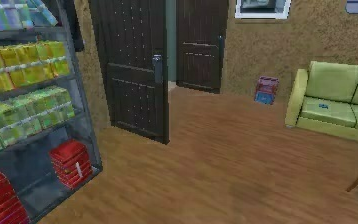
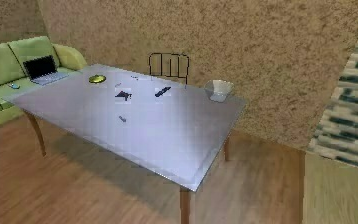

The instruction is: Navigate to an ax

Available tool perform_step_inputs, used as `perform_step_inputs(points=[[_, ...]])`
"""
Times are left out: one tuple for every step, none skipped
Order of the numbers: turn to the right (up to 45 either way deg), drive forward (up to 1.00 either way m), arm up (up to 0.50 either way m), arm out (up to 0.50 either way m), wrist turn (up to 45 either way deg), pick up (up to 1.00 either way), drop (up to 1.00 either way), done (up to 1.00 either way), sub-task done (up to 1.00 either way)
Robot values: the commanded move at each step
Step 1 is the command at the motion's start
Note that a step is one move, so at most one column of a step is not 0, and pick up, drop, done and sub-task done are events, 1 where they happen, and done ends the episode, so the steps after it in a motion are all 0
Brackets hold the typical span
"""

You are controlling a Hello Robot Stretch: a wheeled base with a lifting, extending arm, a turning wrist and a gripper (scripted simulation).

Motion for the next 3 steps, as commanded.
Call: perform_step_inputs(points=[[12.0, 0.0, 0.0, 0.0, 0.0, 0.0, 0.0, 0.0, 0.0], [0.0, 1.0, 0.0, 0.0, 0.0, 0.0, 0.0, 0.0, 0.0], [0.0, 1.0, 0.0, 0.0, 0.0, 0.0, 0.0, 0.0, 0.0]])
